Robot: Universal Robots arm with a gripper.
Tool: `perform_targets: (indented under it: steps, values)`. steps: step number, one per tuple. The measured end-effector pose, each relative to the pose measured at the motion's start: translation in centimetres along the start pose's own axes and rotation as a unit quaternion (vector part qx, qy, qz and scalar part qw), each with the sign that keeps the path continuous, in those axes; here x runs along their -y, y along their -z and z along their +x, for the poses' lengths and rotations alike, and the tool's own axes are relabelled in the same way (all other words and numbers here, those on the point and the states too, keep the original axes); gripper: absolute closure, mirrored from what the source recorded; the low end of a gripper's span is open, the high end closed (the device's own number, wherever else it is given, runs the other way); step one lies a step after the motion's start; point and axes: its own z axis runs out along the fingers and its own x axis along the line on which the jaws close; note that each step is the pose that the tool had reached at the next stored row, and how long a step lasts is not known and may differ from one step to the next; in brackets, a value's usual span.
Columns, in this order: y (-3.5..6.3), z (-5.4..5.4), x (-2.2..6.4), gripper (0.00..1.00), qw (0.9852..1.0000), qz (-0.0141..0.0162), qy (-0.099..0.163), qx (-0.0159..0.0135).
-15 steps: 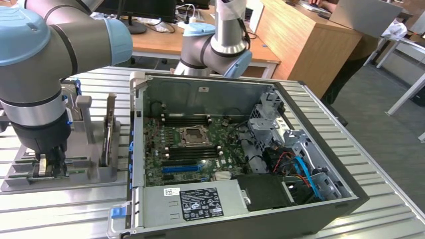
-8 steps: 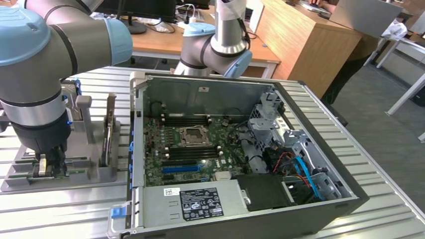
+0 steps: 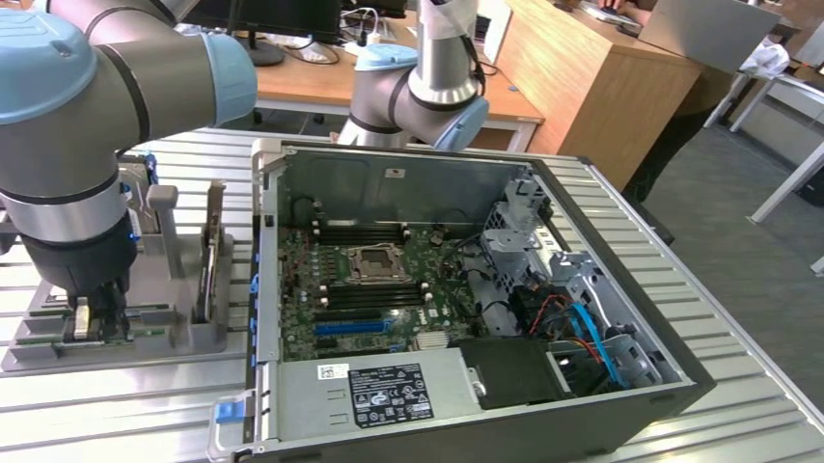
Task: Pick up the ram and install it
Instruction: 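Pick up the ram and move it above insertion slot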
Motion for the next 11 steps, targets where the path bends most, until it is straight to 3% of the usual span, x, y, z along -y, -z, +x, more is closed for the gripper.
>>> perform_targets:
  steps: [11]
  values:
    - [1.91,-0.1,-0.07,0.89,1.0,0.0,0.0,0.0]
